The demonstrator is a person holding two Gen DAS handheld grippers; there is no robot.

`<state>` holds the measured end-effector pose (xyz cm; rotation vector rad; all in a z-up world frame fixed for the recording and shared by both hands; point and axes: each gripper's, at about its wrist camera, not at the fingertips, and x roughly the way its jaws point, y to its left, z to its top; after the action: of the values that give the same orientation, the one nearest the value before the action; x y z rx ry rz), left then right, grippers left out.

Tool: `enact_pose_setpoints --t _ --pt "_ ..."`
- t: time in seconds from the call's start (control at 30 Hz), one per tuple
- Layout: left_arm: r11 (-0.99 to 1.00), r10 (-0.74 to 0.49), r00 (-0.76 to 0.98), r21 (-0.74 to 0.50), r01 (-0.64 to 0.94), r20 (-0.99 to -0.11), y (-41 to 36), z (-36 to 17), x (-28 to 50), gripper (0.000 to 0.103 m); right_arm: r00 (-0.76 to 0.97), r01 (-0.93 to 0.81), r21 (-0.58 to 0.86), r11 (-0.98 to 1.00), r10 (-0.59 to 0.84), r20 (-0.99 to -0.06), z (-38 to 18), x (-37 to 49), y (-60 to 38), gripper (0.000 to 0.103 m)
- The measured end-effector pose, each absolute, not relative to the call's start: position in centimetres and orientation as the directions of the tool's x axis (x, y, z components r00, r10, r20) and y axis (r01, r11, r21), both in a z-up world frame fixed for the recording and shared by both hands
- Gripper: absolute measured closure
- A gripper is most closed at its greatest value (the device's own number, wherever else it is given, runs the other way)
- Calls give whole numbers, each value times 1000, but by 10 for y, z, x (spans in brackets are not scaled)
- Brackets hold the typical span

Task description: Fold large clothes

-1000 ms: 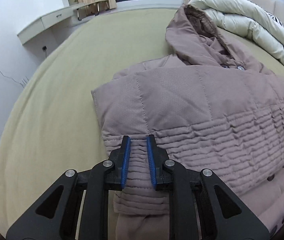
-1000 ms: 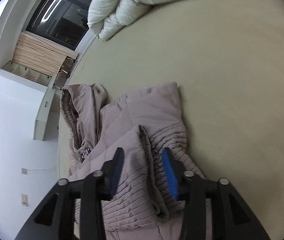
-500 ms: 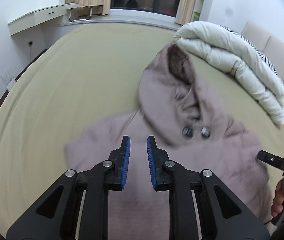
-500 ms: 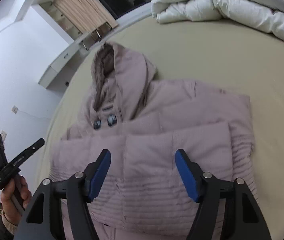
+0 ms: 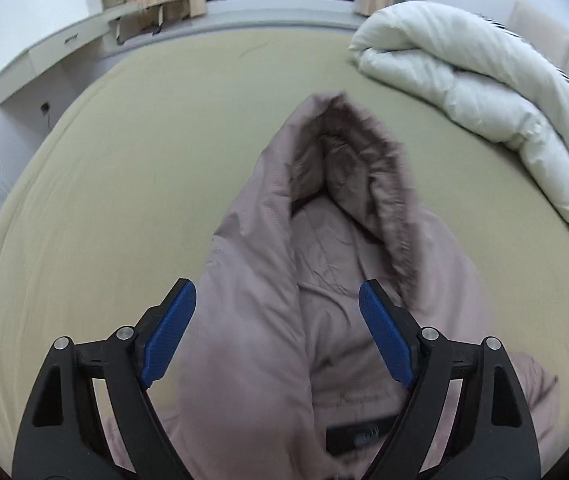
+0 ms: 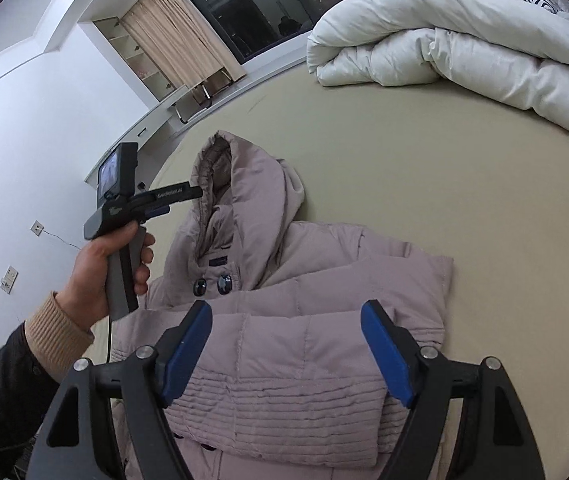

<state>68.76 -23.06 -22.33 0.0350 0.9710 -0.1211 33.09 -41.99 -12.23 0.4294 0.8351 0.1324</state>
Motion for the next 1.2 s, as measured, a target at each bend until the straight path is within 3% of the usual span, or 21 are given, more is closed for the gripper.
enact_pose_setpoints --t 0.07,0.1,0.13,0.23,0.3,0.4,0.5,0.73,0.77,0.8,0.83,0.87,0.9,1.2 --pt "997 -52 550 -9 81 -834 -227 -238 704 22 661 47 416 908 284 -695 -127 328 -420 23" --pt "997 -55 540 -22 67 -840 -224 -245 712 39 660 39 414 910 287 -694 -129 327 -419 23" --pt "997 -59 528 -26 71 -847 -223 -250 717 64 658 28 410 912 291 -694 -130 329 -418 23" --pt "995 -92 527 -64 71 -845 -214 -252 718 84 654 19 393 920 286 -701 -130 348 -414 23" --pt "995 -101 542 -73 73 -834 -212 -249 718 91 661 -4 382 924 289 -692 -126 372 -407 23" --pt "991 -136 587 -113 76 -798 -199 -230 704 94 667 -37 337 941 275 -693 -121 423 -384 22" --pt "991 -126 646 -64 118 -753 -200 -211 681 94 673 -93 275 957 264 -691 -123 477 -347 14" --pt "981 -187 706 -88 175 -683 -184 -172 625 95 649 0 74 997 56 -759 -147 577 -284 15" --pt "979 -195 717 -84 187 -669 -183 -168 615 95 637 26 46 999 19 -771 -152 588 -281 18" --pt "977 -201 725 -84 195 -659 -180 -165 606 95 619 44 38 998 2 -785 -158 596 -281 39" --pt "976 -210 730 -89 201 -650 -177 -163 600 95 591 58 45 997 2 -807 -164 603 -284 70" --pt "975 -216 731 -97 202 -647 -170 -160 592 95 575 95 54 994 -10 -818 -166 604 -291 85" --pt "973 -225 730 -113 201 -645 -162 -159 583 95 586 122 90 988 2 -810 -163 599 -299 91" --pt "935 -342 729 -288 205 -593 -103 -146 494 95 770 68 168 983 55 -636 -98 466 -345 94"
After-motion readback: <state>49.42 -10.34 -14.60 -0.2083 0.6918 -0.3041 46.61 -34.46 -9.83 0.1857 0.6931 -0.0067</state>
